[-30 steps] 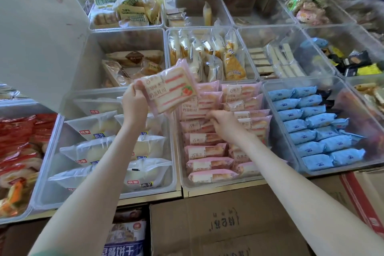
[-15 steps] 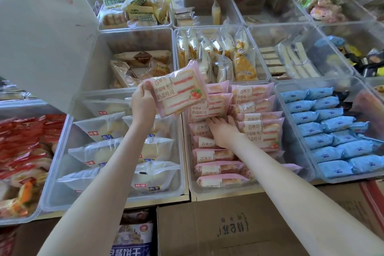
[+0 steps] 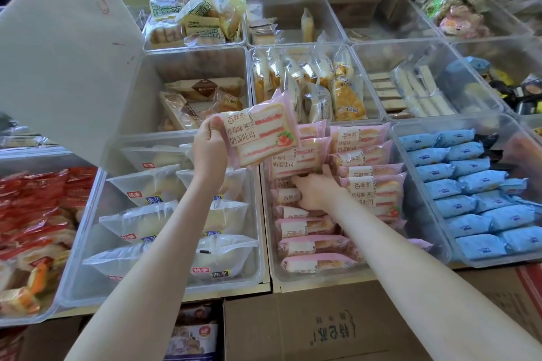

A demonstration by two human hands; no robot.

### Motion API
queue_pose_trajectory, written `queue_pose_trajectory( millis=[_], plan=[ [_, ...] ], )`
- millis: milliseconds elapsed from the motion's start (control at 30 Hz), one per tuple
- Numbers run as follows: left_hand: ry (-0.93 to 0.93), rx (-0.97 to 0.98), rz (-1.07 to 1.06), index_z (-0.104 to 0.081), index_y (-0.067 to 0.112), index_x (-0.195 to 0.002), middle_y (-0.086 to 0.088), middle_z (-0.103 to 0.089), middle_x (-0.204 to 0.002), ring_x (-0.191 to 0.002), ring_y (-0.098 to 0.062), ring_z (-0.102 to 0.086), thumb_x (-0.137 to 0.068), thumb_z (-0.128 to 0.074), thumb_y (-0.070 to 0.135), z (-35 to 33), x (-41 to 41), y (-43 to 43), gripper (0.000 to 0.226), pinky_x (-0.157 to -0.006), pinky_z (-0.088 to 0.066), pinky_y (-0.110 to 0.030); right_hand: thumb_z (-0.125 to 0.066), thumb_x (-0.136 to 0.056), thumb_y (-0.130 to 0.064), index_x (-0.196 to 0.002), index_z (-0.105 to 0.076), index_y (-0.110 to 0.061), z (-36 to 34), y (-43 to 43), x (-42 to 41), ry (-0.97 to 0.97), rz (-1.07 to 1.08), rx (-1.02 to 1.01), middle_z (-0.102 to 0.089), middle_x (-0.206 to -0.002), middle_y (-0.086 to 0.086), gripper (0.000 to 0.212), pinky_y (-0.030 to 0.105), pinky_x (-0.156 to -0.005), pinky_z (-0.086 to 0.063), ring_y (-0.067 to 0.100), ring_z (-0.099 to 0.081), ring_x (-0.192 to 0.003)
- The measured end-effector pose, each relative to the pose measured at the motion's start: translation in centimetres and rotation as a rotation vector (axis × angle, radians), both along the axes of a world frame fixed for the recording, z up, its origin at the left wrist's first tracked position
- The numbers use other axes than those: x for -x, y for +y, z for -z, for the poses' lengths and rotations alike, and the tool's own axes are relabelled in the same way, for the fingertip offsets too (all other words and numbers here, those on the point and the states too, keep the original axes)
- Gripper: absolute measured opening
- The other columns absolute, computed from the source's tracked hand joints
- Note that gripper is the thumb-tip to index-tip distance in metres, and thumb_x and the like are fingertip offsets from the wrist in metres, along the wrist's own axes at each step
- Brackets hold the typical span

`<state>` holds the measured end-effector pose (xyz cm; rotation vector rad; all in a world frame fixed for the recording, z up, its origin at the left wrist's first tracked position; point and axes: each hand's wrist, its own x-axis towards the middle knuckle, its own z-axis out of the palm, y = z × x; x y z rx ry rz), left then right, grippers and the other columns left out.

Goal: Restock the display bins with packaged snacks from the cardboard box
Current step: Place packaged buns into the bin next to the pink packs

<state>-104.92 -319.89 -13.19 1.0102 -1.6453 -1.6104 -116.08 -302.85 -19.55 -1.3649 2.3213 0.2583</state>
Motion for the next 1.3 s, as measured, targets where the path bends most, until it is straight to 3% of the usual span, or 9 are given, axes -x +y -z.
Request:
queue_pose_trajectory(
  millis=[133,333,500,667,867,967,1100,1200,1300],
  plan=[
    [0.023,0.0,0.017,-0.057,0.023,-0.094,0.001,-0.062,-0.089,-0.088,-0.016,-0.059,-0.104,-0.033,0.025,-0.2,-0.2,0.1,0.027,-0.073,-0.049,-0.031,-0.051,-0.082,-0.021,-0.106,-0.06,-0.018,1.0,-0.5,0.1,0.067,-0.024,-0.031,-0.063,-0.107,0.001,0.025,0.049,-0.102,-0.019,0.024,-0.051,-0.109],
    [0.044,-0.014,0.051,-0.058,0.02,-0.099,-0.001,-0.062,-0.09,-0.088,-0.017,-0.059,-0.104,-0.034,0.025,-0.6,-0.2,0.3,0.025,-0.076,-0.051,-0.034,-0.054,-0.085,-0.03,-0.1,-0.064,-0.018,1.5,-0.2,0.2,0.106,-0.047,0.012,-0.061,-0.107,-0.001,0.022,0.046,-0.101,-0.019,0.021,-0.047,-0.112],
    [0.088,-0.019,0.061,-0.058,0.024,-0.089,-0.002,-0.061,-0.089,-0.09,-0.02,-0.057,-0.104,-0.033,0.023,-1.3,-0.3,0.7,0.03,-0.08,-0.049,-0.04,-0.054,-0.086,-0.041,-0.113,-0.061,-0.021,1.4,0.0,0.6,0.167,-0.033,0.137,-0.062,-0.117,-0.002,0.034,0.042,-0.099,-0.019,0.019,-0.047,-0.117],
    [0.082,-0.025,0.063,-0.058,0.025,-0.089,-0.002,-0.061,-0.091,-0.093,-0.021,-0.058,-0.104,-0.033,0.023,-1.8,-0.4,1.0,0.029,-0.087,-0.05,-0.046,-0.052,-0.088,-0.038,-0.124,-0.054,-0.018,0.4,0.6,0.2,0.152,-0.066,0.115,-0.057,-0.127,0.0,0.041,0.044,-0.104,-0.018,0.022,-0.043,-0.123],
    [0.054,0.004,0.051,-0.06,0.031,-0.085,-0.002,-0.063,-0.092,-0.099,-0.03,-0.06,-0.103,-0.035,0.027,-1.9,-0.6,1.2,0.032,-0.093,-0.048,-0.055,-0.041,-0.093,-0.049,-0.135,-0.042,-0.016,-1.4,3.4,-2.6,0.156,-0.033,0.333,-0.047,-0.134,0.001,0.053,0.042,-0.1,-0.031,0.022,-0.042,-0.122],
    [0.086,-0.019,0.054,-0.058,0.027,-0.086,0.0,-0.061,-0.088,-0.092,-0.02,-0.059,-0.104,-0.033,0.025,-2.5,-0.4,1.5,0.031,-0.086,-0.05,-0.045,-0.043,-0.09,-0.054,-0.145,-0.026,-0.017,-0.9,5.4,-4.1,0.026,-0.04,0.294,-0.033,-0.147,0.004,0.068,0.043,-0.111,-0.021,0.024,-0.029,-0.136],
    [0.128,-0.021,0.023,-0.057,0.024,-0.086,0.003,-0.057,-0.082,-0.08,-0.009,-0.056,-0.104,-0.033,0.025,-3.1,-0.1,1.9,0.03,-0.073,-0.047,-0.027,-0.032,-0.089,-0.059,-0.152,-0.013,-0.017,0.0,6.0,-4.1,0.046,-0.057,0.155,-0.018,-0.156,0.007,0.078,0.04,-0.115,-0.011,0.024,-0.013,-0.144],
    [0.157,-0.034,0.001,-0.056,0.021,-0.087,0.004,-0.055,-0.078,-0.072,-0.005,-0.055,-0.105,-0.031,0.022,-3.5,-0.1,2.2,0.03,-0.061,-0.046,-0.015,-0.029,-0.094,-0.054,-0.15,-0.018,-0.016,-1.1,5.2,-3.8,0.047,-0.039,0.279,-0.022,-0.155,0.004,0.068,0.04,-0.116,-0.011,0.021,-0.015,-0.145],
    [0.157,-0.013,-0.027,-0.055,0.018,-0.085,0.004,-0.054,-0.077,-0.072,-0.005,-0.054,-0.105,-0.03,0.02,-3.6,-0.5,1.8,0.033,-0.059,-0.045,-0.015,-0.043,-0.096,-0.033,-0.147,-0.027,-0.016,-3.3,4.7,-2.6,0.063,0.086,0.528,-0.034,-0.148,0.002,0.056,0.042,-0.116,-0.018,0.019,-0.028,-0.139]
  ],
)
